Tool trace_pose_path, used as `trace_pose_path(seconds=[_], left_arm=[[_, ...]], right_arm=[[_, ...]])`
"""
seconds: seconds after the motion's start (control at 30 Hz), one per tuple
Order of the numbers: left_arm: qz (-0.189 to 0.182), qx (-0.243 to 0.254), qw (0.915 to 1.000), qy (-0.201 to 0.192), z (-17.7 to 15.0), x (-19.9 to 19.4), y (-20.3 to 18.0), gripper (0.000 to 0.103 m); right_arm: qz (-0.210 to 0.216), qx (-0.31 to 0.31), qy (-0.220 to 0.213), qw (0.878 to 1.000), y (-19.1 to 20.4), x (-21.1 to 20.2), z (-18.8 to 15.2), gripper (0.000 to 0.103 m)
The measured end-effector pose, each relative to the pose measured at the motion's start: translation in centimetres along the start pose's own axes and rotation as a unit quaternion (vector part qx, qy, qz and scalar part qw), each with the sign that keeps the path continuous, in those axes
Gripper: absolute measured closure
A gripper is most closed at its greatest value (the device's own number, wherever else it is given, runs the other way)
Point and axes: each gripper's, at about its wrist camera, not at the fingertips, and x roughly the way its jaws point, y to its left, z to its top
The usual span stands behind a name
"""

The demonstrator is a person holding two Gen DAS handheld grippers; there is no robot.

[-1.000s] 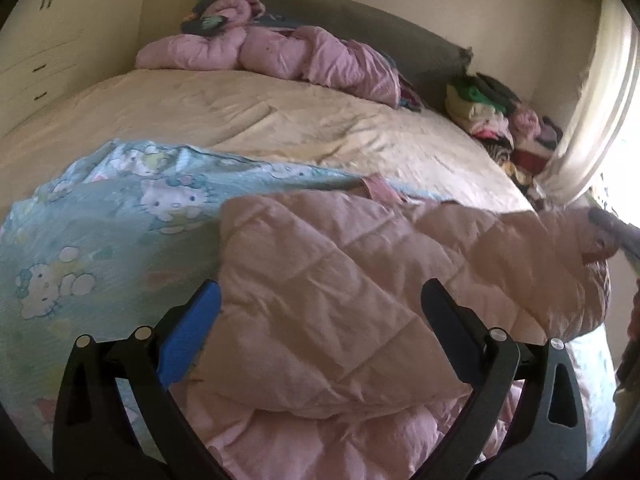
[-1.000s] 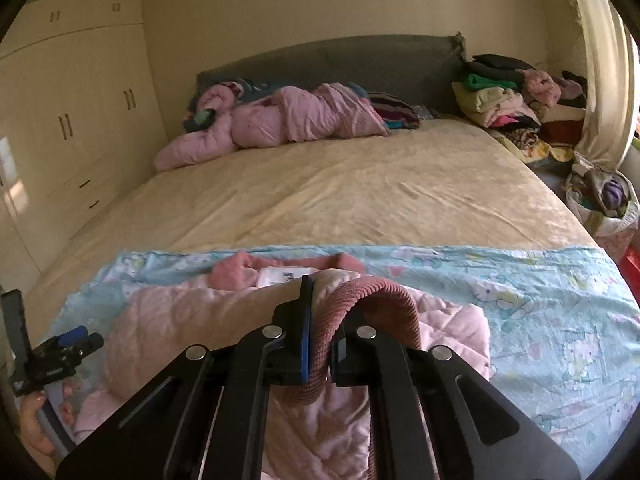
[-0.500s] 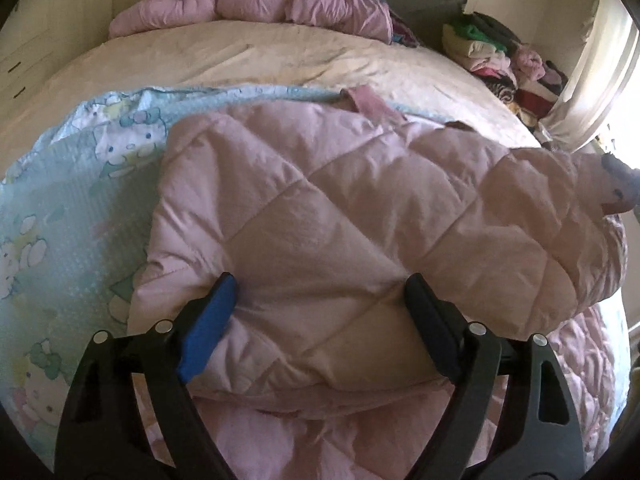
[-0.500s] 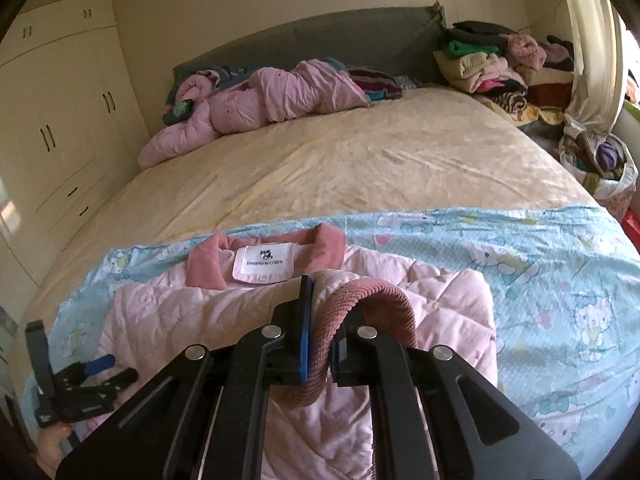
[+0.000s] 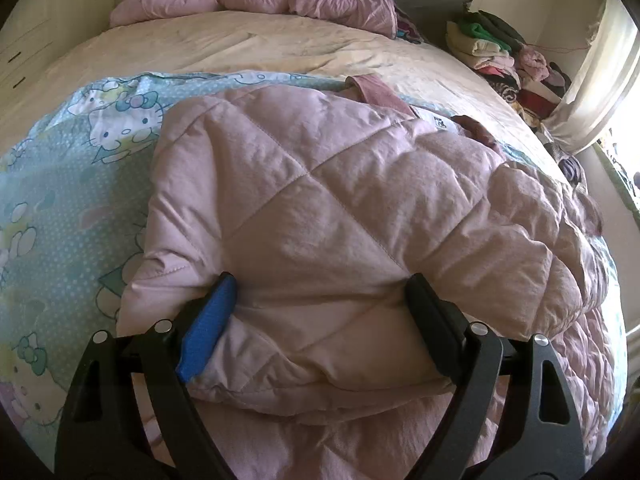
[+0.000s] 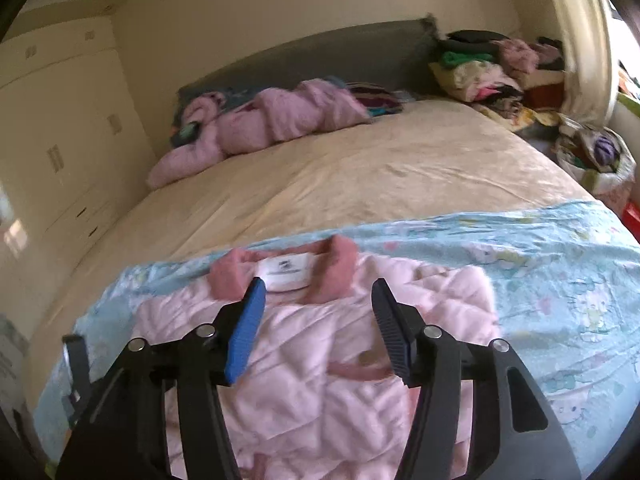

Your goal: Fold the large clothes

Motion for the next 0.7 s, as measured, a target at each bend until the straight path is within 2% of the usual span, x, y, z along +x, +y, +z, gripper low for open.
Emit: trace_pose_path(seconds=[0.1,0.3,0.53,0.7], left_arm=[[0.000,0.001,1.0000,0.000,0.0,0.0,0.0,0.024],[0.000,0.000,1.0000,0.001,0.0,0.0,0.0,0.024],[0.000,0.000,1.0000,0.001,0.1,0.0,-0.2,0.024],[0.000,0.004,1.0000,0.000,0.0,0.0,-0.3,0.024]], right_arm=[[0.003,-0.032,0.043,0.999,2.6,2.4,-1.2,0.035],[-0.001,-0.057,0.106,0.993,5.4,6.6,-3.1,0.034],[-0.044,-0.065,0.183,0.980,5.0,10.8,-5.6,0.032],[-0.045,-0.042,0.194,0.979,4.0,12.7,-7.2,0.030]])
